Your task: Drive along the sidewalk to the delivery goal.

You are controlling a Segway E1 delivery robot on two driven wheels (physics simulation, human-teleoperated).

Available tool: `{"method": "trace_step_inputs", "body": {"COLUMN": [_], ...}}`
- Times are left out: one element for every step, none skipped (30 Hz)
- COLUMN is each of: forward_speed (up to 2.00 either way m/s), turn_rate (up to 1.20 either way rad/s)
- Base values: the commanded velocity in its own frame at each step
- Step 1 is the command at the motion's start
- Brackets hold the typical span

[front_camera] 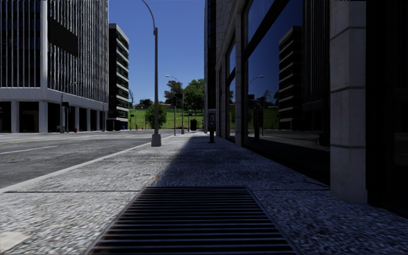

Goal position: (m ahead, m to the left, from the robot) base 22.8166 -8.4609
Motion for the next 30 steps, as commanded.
{"method": "trace_step_inputs", "body": {"forward_speed": [2.00,2.00,2.00,2.00,2.00,2.00,2.00,2.00,2.00,2.00,2.00,2.00,2.00,2.00,2.00,2.00,2.00,2.00,2.00,2.00,2.00,2.00,2.00,2.00,2.00,2.00,2.00,2.00,2.00,2.00], "turn_rate": [0.00,0.00,0.00,0.00,0.00,0.00,0.00,0.00,0.00,0.00,0.00,0.00,0.00,0.00,0.00,0.00,0.00,0.00,0.00,0.00,0.00,0.00,0.00,0.00,0.00,0.00,0.00,0.00,0.00,0.00]}}
